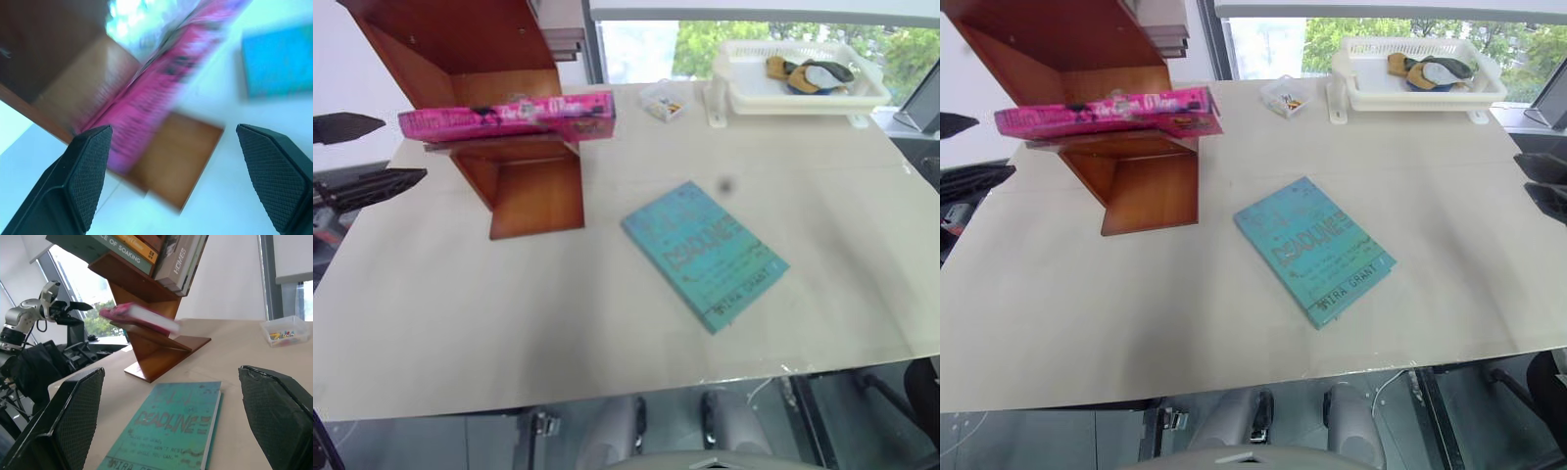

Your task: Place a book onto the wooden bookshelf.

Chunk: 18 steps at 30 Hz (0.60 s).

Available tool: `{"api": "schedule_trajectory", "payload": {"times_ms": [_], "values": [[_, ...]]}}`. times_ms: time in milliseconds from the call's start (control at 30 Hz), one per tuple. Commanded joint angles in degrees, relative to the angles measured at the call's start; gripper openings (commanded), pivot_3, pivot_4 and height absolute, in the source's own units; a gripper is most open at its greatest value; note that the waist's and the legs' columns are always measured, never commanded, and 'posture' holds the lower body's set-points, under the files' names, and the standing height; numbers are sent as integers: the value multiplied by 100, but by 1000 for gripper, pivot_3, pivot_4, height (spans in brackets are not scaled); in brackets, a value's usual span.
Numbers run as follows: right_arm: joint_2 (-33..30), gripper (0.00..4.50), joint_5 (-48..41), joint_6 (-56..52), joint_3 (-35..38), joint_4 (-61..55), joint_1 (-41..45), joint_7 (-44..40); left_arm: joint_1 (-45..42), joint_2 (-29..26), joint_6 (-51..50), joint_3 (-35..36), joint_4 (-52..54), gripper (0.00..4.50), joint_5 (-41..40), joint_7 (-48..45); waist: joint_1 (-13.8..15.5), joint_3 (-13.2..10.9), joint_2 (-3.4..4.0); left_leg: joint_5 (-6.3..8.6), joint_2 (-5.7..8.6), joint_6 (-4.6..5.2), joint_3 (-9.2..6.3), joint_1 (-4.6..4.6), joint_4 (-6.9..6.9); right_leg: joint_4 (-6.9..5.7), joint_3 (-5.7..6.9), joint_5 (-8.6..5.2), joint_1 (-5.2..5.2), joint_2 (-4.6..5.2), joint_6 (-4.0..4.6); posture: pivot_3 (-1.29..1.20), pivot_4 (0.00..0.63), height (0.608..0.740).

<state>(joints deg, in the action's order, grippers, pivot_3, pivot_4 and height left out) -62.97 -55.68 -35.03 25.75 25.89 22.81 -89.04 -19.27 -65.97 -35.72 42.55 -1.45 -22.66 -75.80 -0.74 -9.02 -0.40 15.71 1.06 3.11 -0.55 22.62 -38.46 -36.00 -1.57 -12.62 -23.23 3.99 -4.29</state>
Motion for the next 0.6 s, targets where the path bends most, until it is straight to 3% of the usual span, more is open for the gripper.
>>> {"api": "schedule_trajectory", "payload": {"times_ms": [33,100,300,467,600], "values": [[-169,4500,-12,-44,199,-29,78,-346,-190,82,-23,453,22,4371,-401,498,3,1,-2,-1,0,-2,-2,2,0,0,1,1,0,0,1,0,150,740],[-180,4500,3,-44,183,-21,78,-346,-266,156,-209,678,-13,4371,-701,620,3,1,-3,0,0,-2,-2,5,1,2,1,1,-1,2,1,0,150,740],[-187,4500,95,-72,236,-29,-187,-346,1264,685,-1010,1451,680,4371,-1204,580,-21,10,12,-1,2,-7,9,6,15,13,-15,0,-10,17,3,0,150,740],[-144,4500,528,217,206,-132,-1032,-346,2673,1584,-585,1204,1023,4371,-927,961,14,13,7,3,-6,-6,3,8,18,14,-9,0,-10,38,6,0,150,740],[-7,4500,1103,744,87,-84,-1603,-267,2961,2149,-505,757,1568,4371,-1096,1406,60,23,-8,16,4,-30,-3,6,13,14,-28,-4,-6,62,41,0,150,740]]}}
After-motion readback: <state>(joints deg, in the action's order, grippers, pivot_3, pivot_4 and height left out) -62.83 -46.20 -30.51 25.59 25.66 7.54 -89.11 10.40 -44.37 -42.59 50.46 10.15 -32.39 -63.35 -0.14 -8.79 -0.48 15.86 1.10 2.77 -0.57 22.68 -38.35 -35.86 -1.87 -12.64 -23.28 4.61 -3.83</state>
